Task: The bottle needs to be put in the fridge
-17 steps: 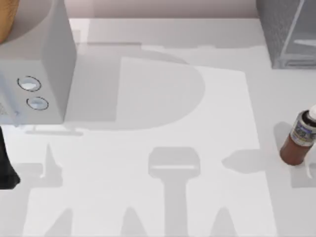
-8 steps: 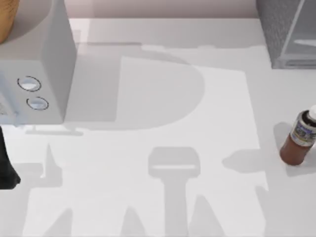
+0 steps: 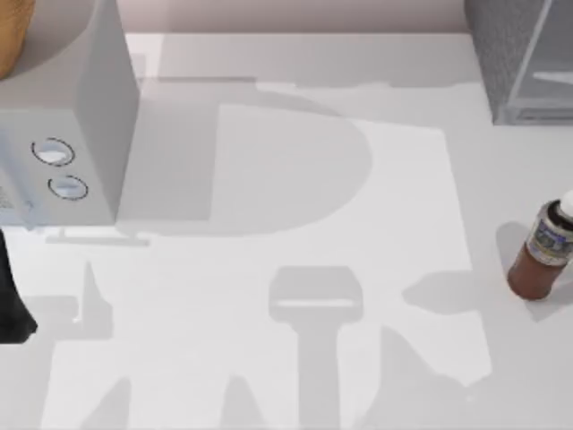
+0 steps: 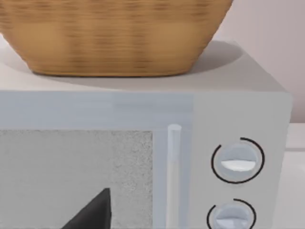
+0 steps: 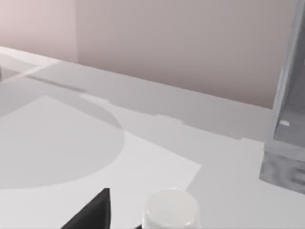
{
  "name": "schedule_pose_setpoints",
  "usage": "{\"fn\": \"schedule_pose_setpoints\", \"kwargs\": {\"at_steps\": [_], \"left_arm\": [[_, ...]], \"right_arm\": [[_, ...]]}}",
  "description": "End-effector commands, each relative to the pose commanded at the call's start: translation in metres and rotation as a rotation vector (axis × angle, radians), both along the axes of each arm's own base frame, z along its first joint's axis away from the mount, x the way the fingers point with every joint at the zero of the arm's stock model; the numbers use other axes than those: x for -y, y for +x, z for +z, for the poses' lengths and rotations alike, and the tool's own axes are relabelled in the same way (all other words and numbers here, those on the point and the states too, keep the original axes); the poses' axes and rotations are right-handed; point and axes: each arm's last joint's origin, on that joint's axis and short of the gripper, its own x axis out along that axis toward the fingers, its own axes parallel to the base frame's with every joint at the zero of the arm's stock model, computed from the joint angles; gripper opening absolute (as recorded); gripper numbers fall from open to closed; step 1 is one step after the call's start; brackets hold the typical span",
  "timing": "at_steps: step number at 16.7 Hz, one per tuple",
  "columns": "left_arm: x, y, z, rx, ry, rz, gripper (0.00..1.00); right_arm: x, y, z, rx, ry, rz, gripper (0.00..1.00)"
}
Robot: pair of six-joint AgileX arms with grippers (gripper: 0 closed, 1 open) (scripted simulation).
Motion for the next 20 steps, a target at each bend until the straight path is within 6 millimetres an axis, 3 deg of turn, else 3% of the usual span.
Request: {"fn": "schedule_pose_setpoints", "kwargs": {"at_steps": [5, 11, 20], "left_arm": [[0.000, 0.000, 0.000, 0.000, 0.000, 0.000, 1.00], [0.000, 0.000, 0.000, 0.000, 0.000, 0.000, 1.00], [0.000, 0.000, 0.000, 0.000, 0.000, 0.000, 1.00]], "right_arm": [[0.016, 0.014, -0.036, -0.023, -0.004, 0.167, 1.00], [0.028, 0.013, -0.070, -0.033, 0.014, 0.284, 1.00], [0.029, 0.011, -0.078, -0.041, 0.026, 0.306, 1.00]]}}
